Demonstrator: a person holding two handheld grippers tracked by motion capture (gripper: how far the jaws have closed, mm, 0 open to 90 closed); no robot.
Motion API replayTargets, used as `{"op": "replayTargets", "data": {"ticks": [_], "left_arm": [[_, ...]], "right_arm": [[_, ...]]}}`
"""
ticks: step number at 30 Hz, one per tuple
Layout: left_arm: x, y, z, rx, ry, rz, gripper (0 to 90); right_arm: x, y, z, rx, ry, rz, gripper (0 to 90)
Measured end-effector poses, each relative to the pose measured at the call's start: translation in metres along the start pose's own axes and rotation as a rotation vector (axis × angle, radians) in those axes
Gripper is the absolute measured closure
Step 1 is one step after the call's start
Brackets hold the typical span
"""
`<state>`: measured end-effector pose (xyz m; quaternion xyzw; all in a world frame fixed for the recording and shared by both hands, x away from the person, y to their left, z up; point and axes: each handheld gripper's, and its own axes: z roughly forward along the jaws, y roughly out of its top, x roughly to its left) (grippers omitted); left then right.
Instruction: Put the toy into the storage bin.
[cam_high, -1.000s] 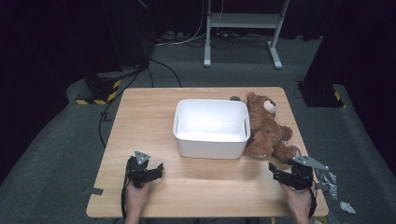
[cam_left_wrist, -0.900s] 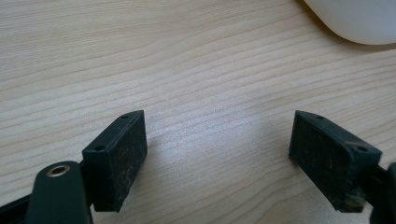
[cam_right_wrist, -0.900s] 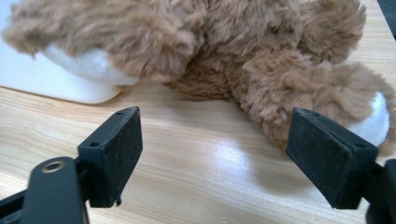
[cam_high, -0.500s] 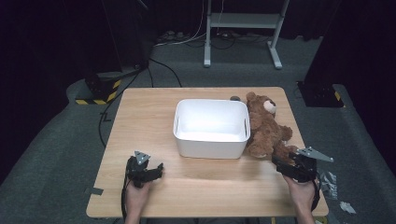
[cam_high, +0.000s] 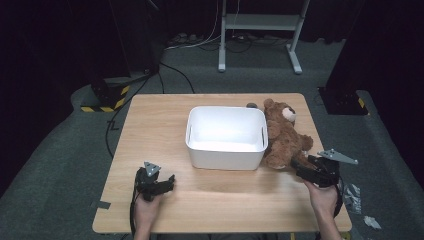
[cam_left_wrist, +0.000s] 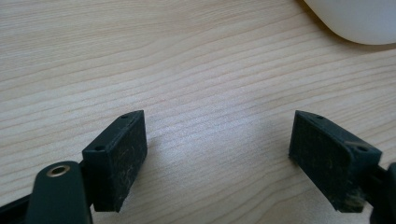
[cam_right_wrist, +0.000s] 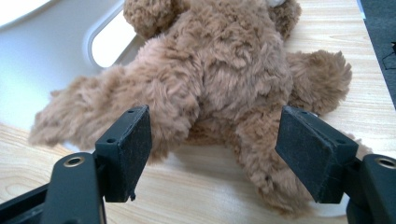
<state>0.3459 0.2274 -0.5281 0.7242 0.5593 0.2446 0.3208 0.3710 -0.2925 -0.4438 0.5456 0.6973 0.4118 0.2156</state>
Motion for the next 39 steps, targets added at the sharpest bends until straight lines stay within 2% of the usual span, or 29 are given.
{"op": "replayTargets", "data": {"ticks": [10,22,28,33,39], "left_arm": [[0.0,0.0,0.001,-0.002,0.0,-0.012,18.8],[0.0,0.0,0.001,-0.001,0.0,-0.012,18.9],[0.0,0.0,0.001,-0.001,0.0,-0.013,18.9],[0.0,0.0,0.001,-0.001,0.0,-0.013,18.9],[0.0,0.0,0.001,-0.001,0.0,-0.012,18.9]], "right_arm": [[0.004,0.018,0.009,-0.006,0.01,-0.021,26.2],[0.005,0.035,0.016,-0.017,0.006,-0.011,23.2],[0.005,0.042,0.023,-0.018,0.023,0.003,23.2],[0.005,0.045,0.027,-0.002,0.026,-0.002,22.4],[0.005,0.051,0.028,-0.011,0.029,-0.002,20.0]]}}
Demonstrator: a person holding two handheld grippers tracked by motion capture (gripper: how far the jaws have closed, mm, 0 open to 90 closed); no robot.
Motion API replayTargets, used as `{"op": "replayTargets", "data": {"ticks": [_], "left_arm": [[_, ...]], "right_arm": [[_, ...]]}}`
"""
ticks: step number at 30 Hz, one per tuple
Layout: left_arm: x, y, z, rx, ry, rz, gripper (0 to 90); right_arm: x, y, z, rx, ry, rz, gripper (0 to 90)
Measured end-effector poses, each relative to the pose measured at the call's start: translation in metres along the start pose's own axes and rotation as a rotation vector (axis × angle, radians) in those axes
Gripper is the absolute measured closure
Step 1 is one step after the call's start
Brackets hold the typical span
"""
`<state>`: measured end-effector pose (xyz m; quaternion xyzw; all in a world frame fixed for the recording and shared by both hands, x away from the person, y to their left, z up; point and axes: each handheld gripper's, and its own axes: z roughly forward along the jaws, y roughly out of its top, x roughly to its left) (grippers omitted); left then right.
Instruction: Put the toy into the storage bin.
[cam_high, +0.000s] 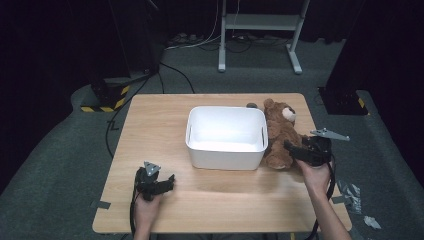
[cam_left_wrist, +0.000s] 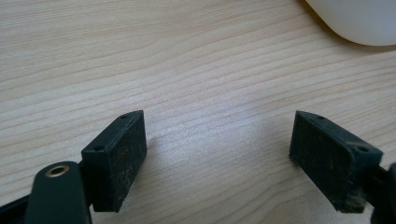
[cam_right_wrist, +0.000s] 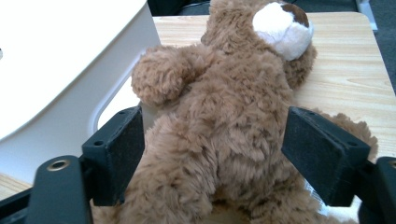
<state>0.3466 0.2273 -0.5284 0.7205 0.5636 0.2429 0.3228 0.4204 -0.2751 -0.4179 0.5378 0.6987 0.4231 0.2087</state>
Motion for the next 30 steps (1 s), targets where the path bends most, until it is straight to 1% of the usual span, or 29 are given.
{"op": "replayTargets", "data": {"ticks": [3,5,7,9,10,13,15,16,18,21,23,24,25,29,30], "left_arm": [[0.0,0.0,0.0,-0.001,0.003,-0.003,18.8],[0.0,0.0,0.0,0.003,0.003,0.002,18.8],[0.0,0.0,0.0,0.003,0.003,0.002,18.9],[0.0,0.0,0.0,0.003,0.003,0.001,18.9],[0.0,0.0,0.0,0.003,0.003,0.001,18.8],[0.0,0.0,0.0,0.003,0.003,0.001,18.9],[0.0,0.0,0.0,0.002,0.003,0.002,18.9],[0.0,0.0,0.0,0.003,0.003,0.002,18.8],[0.0,0.0,0.0,0.002,0.003,0.002,18.9],[0.0,0.0,0.0,0.002,0.003,0.002,18.9],[0.0,0.0,0.0,0.003,0.003,0.002,18.9],[0.0,0.0,0.0,0.003,0.003,0.002,18.9],[0.0,0.0,0.0,0.002,0.003,0.002,18.9],[0.0,0.0,0.0,0.003,0.003,0.002,18.9],[0.0,0.0,0.0,0.003,0.004,0.002,18.8]], "right_arm": [[-0.001,0.002,0.001,0.003,-0.003,0.008,16.9],[-0.002,0.004,0.002,-0.003,-0.007,0.026,15.7],[-0.002,0.004,0.002,-0.012,0.003,0.033,15.7],[-0.003,0.005,0.003,-0.006,0.01,0.026,15.3],[-0.003,0.006,0.003,-0.006,0.007,0.031,14.9],[-0.004,0.008,0.005,0.005,0.001,0.022,13.9],[-0.004,0.009,0.007,0.005,-0.013,0.022,13.6],[-0.004,0.01,0.006,-0.003,-0.031,0.022,13.5],[-0.004,0.012,0.006,-0.012,-0.039,0.018,13.5],[-0.003,0.016,0.01,0.001,-0.05,-0.001,14.1],[-0.003,0.017,0.011,0.001,-0.053,0.002,14.2],[-0.004,0.018,0.012,0.005,-0.053,-0.006,14.3],[-0.004,0.019,0.013,0.008,-0.047,0.002,14.5],[-0.005,0.022,0.016,0.017,-0.038,-0.002,14.6],[-0.005,0.023,0.017,0.01,-0.034,0.003,14.5]]}}
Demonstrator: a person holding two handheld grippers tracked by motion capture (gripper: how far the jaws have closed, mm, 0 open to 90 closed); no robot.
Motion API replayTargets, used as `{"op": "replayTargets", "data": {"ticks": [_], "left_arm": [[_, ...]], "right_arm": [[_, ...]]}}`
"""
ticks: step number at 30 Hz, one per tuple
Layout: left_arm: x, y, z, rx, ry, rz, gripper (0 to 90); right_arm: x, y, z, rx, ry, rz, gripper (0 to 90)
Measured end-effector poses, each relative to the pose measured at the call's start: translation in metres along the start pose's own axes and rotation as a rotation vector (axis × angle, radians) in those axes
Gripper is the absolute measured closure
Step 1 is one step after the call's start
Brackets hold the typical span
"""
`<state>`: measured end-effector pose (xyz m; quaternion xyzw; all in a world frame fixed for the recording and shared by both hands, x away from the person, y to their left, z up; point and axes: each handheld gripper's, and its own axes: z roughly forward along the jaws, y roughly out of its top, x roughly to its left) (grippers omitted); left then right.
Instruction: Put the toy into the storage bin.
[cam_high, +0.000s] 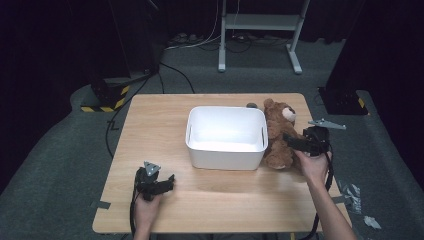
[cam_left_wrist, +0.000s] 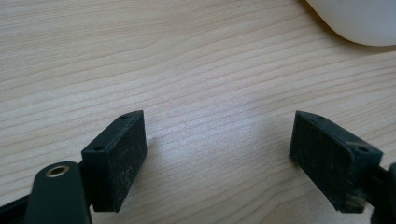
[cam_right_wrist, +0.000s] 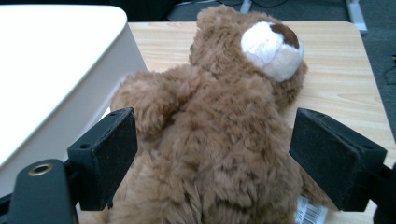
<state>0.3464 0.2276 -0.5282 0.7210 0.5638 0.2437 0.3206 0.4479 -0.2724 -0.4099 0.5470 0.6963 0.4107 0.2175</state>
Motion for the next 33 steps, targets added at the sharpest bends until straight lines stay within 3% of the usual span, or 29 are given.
{"op": "replayTargets", "data": {"ticks": [6,33], "left_arm": [[0.0,0.0,0.0,0.0,0.0,0.0,18.8],[0.0,0.0,0.0,0.0,0.0,0.0,18.8]], "right_arm": [[-0.003,0.007,0.004,0.009,0.022,0.002,14.4],[-0.01,0.025,0.036,0.061,0.018,0.053,15.0]]}}
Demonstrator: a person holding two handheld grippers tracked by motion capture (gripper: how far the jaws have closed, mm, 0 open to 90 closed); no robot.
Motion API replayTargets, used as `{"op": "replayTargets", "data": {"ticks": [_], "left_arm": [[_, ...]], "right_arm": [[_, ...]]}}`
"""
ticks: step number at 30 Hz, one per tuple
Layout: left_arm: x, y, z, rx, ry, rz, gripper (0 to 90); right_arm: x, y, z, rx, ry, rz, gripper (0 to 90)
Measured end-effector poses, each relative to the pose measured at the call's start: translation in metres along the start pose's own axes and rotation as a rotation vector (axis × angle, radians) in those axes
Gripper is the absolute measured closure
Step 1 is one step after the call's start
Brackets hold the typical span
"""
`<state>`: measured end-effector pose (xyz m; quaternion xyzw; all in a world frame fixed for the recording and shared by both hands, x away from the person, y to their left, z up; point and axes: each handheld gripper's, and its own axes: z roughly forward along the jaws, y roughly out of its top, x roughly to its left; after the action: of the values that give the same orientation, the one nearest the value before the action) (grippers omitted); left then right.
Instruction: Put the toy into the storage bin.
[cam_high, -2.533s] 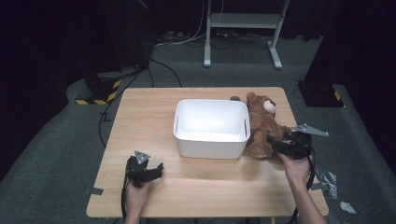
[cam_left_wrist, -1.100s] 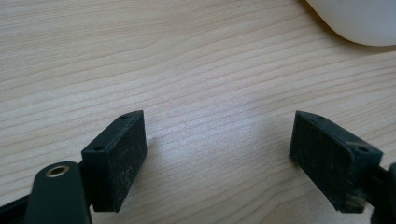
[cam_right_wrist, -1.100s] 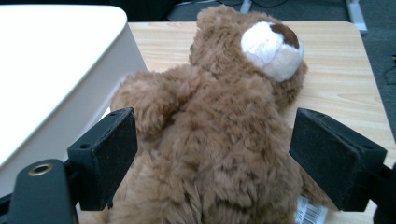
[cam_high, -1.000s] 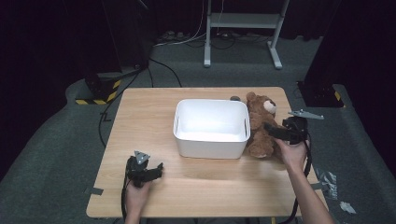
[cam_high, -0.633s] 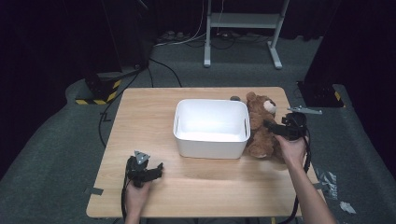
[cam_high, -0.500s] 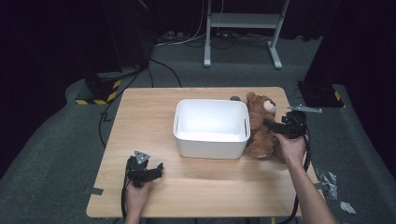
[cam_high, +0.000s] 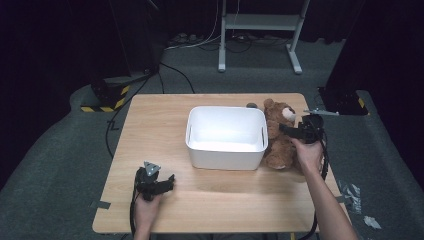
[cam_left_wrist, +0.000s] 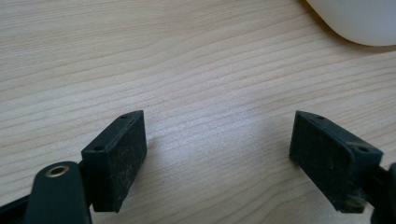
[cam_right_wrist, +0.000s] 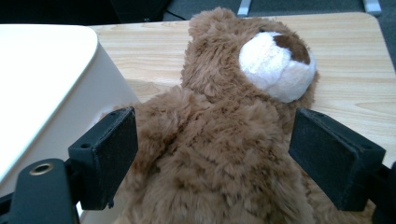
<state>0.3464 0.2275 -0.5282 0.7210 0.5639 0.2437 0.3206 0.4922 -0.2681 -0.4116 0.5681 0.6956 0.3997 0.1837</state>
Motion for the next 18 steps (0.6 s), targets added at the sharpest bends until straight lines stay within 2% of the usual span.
{"op": "replayTargets", "data": {"ticks": [9,16,18], "left_arm": [[0.0,0.0,0.0,-0.001,0.0,0.0,18.8],[0.0,0.0,0.0,0.0,0.0,-0.001,18.8],[0.0,0.0,0.0,0.0,0.0,-0.001,18.8]], "right_arm": [[-0.002,0.005,0.022,0.043,-0.021,0.017,14.9],[-0.007,0.004,0.035,0.083,-0.034,0.054,14.9],[-0.006,0.004,0.038,0.09,-0.041,0.043,14.9]]}}
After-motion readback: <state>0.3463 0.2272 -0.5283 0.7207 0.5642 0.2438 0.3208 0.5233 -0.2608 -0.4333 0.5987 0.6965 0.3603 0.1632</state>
